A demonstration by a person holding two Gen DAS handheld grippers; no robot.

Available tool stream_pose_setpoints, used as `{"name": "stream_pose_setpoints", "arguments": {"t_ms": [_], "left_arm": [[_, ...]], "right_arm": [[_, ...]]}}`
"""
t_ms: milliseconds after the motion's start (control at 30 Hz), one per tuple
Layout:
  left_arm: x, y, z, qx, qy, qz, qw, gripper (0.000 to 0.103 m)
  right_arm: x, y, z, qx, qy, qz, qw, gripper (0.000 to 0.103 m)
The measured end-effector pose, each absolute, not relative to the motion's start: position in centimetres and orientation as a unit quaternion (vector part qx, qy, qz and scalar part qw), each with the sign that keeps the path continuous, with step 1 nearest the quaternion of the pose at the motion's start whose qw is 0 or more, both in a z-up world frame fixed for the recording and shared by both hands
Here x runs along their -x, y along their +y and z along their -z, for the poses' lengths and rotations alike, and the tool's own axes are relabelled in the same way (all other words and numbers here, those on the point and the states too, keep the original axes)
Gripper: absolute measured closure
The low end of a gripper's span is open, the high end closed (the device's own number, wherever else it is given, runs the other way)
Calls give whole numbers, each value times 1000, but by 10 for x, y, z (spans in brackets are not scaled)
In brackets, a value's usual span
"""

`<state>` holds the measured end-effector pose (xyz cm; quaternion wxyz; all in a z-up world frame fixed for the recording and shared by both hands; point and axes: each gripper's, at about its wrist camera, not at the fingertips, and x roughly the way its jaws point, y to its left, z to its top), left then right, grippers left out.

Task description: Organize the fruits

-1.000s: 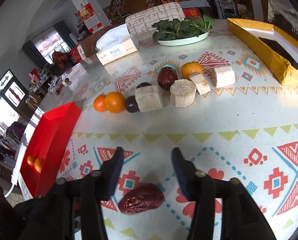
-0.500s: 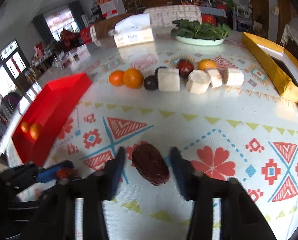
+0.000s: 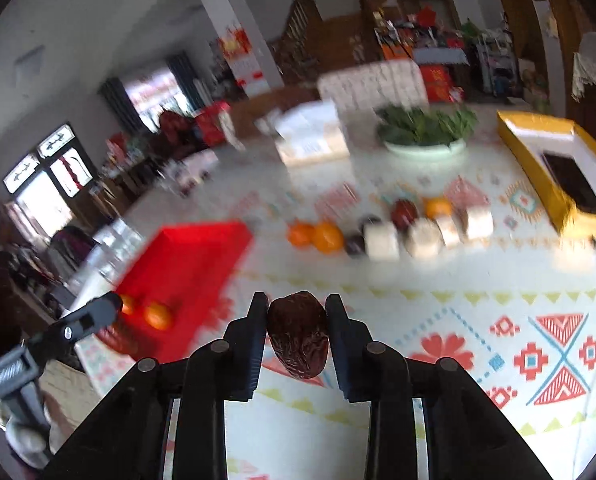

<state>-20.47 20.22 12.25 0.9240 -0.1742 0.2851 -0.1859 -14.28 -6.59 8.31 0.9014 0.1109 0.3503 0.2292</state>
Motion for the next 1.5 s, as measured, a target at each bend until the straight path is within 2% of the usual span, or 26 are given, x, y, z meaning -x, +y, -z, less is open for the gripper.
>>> {"name": "stream_pose_setpoints", "arguments": {"t_ms": [400,533,633,733,1000,1100,1433,1500], "left_arm": [[208,308,-224,195,196,117,954,74],[193,331,-237,172,201,76,961,74],[172,342,-223,165,224,56,959,74],[148,352,-191,176,258,47,949,74],[96,356,-89,187,353,19,916,74],[85,356,-61,191,381,12,905,74],[74,366,-36,204,409,-14,889,73],[75,368,-38,210,406,-15,889,63]], "right_arm": [[137,-25,-198,-152,268,-339,889,71],[126,-2,-238,-159,253,-375,878,71],[119,20,-243,-139,256,-381,877,71],[105,51,-215,-118,293,-384,868,71],[60,114,-89,-76,420,-369,826,71],[52,128,-61,-67,444,-365,815,71],[42,164,-20,-19,470,-359,806,70],[43,166,-20,-13,467,-355,809,70]]}}
